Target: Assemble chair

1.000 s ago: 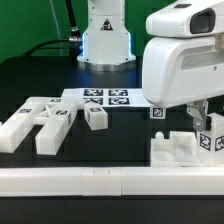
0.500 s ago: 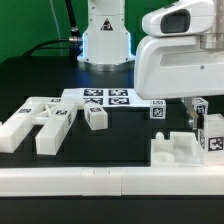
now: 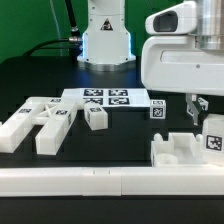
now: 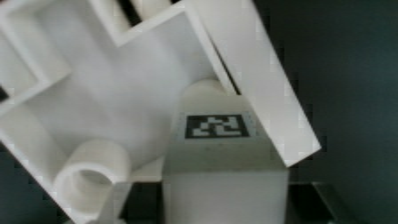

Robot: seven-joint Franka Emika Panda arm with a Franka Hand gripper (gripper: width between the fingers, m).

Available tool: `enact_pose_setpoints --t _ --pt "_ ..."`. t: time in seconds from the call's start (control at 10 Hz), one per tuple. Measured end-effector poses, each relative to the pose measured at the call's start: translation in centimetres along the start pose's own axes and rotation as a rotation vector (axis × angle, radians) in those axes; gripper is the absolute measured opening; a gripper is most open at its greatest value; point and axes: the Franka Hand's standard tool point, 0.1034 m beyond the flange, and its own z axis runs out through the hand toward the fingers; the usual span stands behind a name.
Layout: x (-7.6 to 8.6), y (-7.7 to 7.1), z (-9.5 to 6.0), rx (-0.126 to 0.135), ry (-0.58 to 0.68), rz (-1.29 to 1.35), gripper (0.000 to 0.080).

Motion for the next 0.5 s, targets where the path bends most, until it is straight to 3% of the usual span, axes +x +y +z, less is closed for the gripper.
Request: enact_pose_setpoints --t 0.4,0.5 --pt "-0.19 -0.23 0.03 0.000 0.000 0.219 0.0291" --pt "-0.21 -0.23 0.04 0.001 0.000 0.192 0.0370"
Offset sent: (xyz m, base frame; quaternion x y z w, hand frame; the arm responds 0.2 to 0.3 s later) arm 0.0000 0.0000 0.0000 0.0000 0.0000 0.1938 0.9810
